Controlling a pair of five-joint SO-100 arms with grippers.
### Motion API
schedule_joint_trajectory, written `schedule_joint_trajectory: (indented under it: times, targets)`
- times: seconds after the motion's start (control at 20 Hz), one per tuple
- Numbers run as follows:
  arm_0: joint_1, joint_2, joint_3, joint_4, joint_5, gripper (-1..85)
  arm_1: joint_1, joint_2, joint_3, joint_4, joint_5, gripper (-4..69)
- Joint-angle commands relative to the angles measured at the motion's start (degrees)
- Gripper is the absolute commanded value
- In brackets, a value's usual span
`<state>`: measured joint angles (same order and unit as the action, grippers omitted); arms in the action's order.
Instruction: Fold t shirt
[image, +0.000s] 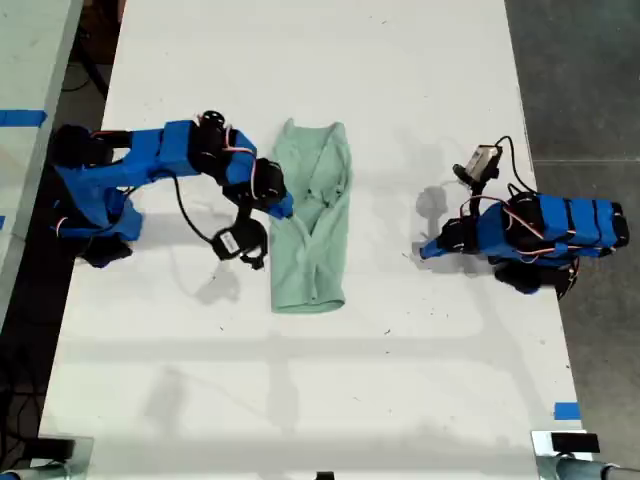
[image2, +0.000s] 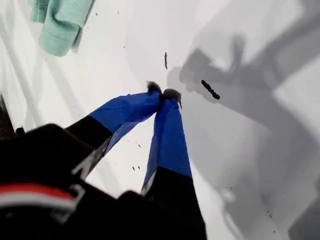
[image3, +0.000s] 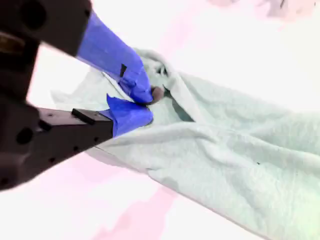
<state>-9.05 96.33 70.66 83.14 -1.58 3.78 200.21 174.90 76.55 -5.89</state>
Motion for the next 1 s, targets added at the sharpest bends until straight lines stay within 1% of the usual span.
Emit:
schedule_joint_trajectory:
  times: [0.0, 0.05, 0.1, 0.15, 0.25, 0.3, 0.35, 0.4, 0.45, 0.5, 0.55, 0.65, 0.95]
  targets:
    - [-0.6, 23.9, 17.6, -3.1, 0.3, 0.1, -0.5, 0.7, 3.0, -0.4, -0.4, 1.1]
    - [-0.3, 32.5, 31.9, -8.8, -0.5, 0.0, -0.5, 0.7, 3.0, -0.4, -0.4, 1.1]
    - [0.4, 41.2, 47.9, -17.2, -1.7, 0.0, -0.4, 0.7, 3.0, -0.4, -0.4, 1.1]
    - [0.5, 49.7, 64.2, -27.2, -1.9, 0.0, -0.4, 0.7, 3.1, -0.4, -0.4, 1.1]
    - [-1.0, 65.7, 93.4, -45.2, -1.5, 0.0, -0.4, 0.7, 3.1, -0.4, -0.2, 1.1]
    - [-1.7, 75.5, 103.3, -47.3, -1.7, 0.0, -0.4, 0.7, 3.1, -0.4, -0.2, 1.1]
    - [-1.3, 87.5, 108.0, -43.2, -1.4, 0.0, -0.4, 0.7, 3.1, -0.4, -0.2, 1.1]
    - [-1.0, 100.2, 110.7, -36.3, -0.8, 0.0, -0.4, 0.7, 3.1, -0.4, -0.2, 1.1]
    - [-2.0, 110.5, 114.9, -30.8, 0.8, 0.0, -0.4, 0.7, 3.1, -0.4, -0.1, 1.1]
    - [-2.9, 107.7, 114.1, -30.5, 2.2, 0.0, -0.3, 0.7, 3.1, -0.4, -0.1, 1.1]
    - [-1.8, 109.2, 114.6, -31.3, 2.6, 0.0, -0.4, 0.7, 3.1, -0.4, 0.0, 1.1]
    - [-0.7, 110.1, 114.9, -30.0, 1.5, 0.0, -0.5, 0.7, 3.2, -0.4, 0.2, 1.1]
    - [0.4, 110.1, 114.9, -29.5, 0.8, 0.0, -0.4, 0.7, 3.2, -0.4, 0.2, 1.1]
